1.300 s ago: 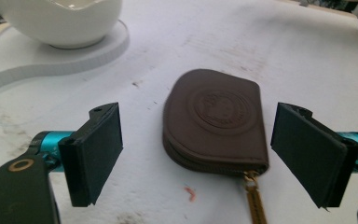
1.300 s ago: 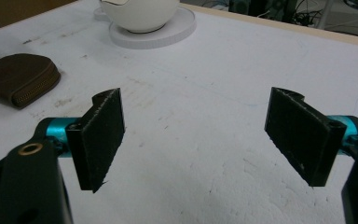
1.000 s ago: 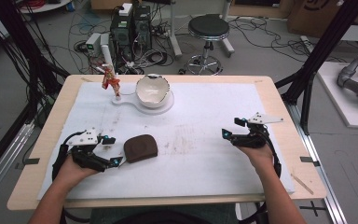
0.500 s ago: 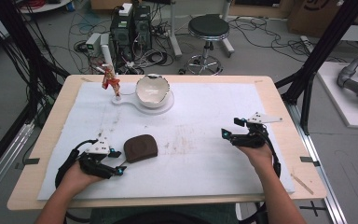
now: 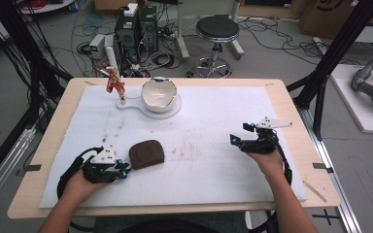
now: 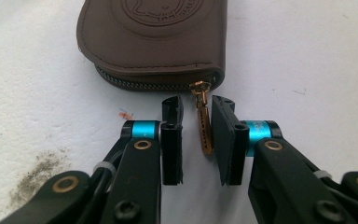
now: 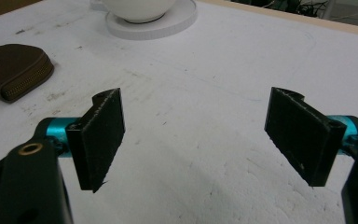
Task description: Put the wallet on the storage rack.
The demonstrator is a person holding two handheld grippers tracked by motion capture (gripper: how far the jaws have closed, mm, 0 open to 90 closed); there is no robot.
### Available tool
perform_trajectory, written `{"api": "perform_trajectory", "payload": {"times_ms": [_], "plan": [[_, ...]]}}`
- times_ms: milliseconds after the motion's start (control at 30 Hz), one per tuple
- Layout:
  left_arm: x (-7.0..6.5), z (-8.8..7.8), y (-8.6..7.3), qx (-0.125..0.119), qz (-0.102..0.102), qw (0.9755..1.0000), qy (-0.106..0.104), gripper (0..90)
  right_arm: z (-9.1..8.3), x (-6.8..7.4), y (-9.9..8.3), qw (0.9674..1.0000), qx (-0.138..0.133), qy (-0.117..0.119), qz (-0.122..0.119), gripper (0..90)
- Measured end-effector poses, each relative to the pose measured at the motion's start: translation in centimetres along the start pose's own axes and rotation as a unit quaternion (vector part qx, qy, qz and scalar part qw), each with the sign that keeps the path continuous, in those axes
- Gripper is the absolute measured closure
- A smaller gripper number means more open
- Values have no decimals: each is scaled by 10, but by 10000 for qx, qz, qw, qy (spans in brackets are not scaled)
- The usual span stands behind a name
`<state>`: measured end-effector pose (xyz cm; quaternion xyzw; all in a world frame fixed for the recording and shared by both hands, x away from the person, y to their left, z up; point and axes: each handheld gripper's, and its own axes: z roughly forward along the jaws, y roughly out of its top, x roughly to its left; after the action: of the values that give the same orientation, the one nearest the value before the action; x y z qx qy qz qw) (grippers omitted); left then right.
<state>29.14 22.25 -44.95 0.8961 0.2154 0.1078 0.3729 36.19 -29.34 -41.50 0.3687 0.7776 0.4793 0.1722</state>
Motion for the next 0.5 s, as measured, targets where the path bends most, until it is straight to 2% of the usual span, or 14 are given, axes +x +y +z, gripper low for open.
{"api": "perform_trajectory", "payload": {"times_ms": [67, 133, 200, 267, 367, 467, 500], "plan": [[0, 0, 2, 78, 52, 10000, -18, 762, 1, 0, 0, 10000, 9, -4, -8, 202], [0, 1, 2, 53, -26, 10000, -29, 786, 1, 0, 0, 10000, 27, 1, -7, 202], [1, 1, 2, 83, -5, 9999, -84, 813, 2, 1, 0, 10000, 50, 4, 3, 202], [1, 2, 3, 28, -58, 9999, -101, 879, 3, 1, 0, 10000, 47, 6, -36, 202], [3, 2, 4, 97, -6, 9998, -154, 882, 3, 2, 0, 10000, 45, 2, -49, 202], [6, 1, 3, 8, -138, 9995, -300, 883, 3, 1, 0, 10000, 59, 14, -33, 202], [8, 1, 3, -52, -190, 9988, -442, 883, 3, 1, 0, 10000, 61, 17, -25, 202]]}}
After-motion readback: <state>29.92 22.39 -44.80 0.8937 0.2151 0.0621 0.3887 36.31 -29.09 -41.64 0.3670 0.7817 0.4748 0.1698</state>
